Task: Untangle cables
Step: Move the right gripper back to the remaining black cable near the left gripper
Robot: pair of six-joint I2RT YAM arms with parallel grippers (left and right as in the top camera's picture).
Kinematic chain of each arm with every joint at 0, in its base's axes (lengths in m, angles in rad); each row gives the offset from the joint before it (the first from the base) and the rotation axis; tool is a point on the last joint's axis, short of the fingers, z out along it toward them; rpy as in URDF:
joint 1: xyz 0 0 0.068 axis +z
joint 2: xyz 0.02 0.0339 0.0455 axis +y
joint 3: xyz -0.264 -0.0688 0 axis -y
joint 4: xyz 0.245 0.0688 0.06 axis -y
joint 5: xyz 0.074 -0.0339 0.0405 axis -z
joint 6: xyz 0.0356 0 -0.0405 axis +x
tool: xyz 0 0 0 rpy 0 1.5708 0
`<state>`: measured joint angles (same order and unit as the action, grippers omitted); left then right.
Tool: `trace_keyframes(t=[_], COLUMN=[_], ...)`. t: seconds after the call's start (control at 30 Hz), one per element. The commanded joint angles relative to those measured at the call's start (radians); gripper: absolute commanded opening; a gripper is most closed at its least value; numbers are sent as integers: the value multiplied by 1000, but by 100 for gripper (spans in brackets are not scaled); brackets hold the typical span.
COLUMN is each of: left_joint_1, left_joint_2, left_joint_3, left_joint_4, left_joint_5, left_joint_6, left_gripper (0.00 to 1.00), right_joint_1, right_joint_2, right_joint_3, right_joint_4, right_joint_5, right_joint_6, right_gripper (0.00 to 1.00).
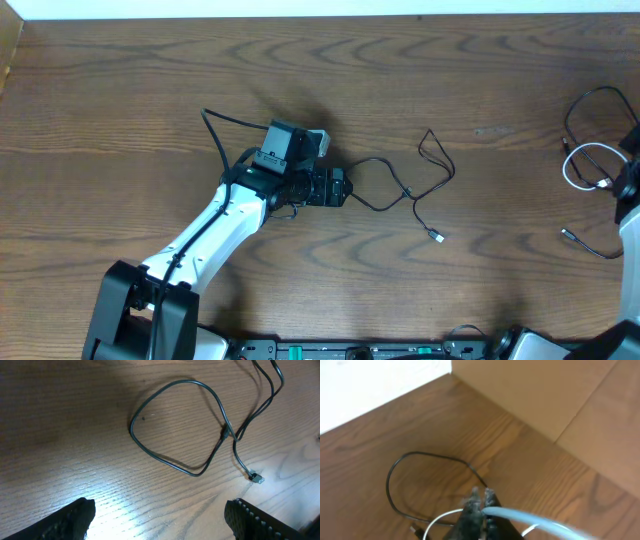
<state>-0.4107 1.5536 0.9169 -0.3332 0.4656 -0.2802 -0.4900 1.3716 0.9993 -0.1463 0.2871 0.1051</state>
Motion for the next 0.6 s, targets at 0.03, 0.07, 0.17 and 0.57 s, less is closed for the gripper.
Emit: trace_keyframes(t=[0.03,0.07,0.17,0.57], left_joint_1=[-1,-1,-1,-1], left_joint_2=[-5,-5,-5,-5], left_joint_3=[3,3,3,-8], left_joint_4=[-3,-3,-3,-2], left_joint_5=[-7,-7,-7,-7], left_joint_6=[13,13,13,13], left_gripper=[87,87,87,87], right_joint_1=[-11,-11,-11,17], right_joint_2=[48,55,74,93], right_joint_3=[7,7,7,6], right_joint_4=[-13,-16,-27,-86], right_joint_5=[-84,-99,-190,-483], right_joint_6=[-13,-12,-13,-5], right_gripper=[55,64,70,68])
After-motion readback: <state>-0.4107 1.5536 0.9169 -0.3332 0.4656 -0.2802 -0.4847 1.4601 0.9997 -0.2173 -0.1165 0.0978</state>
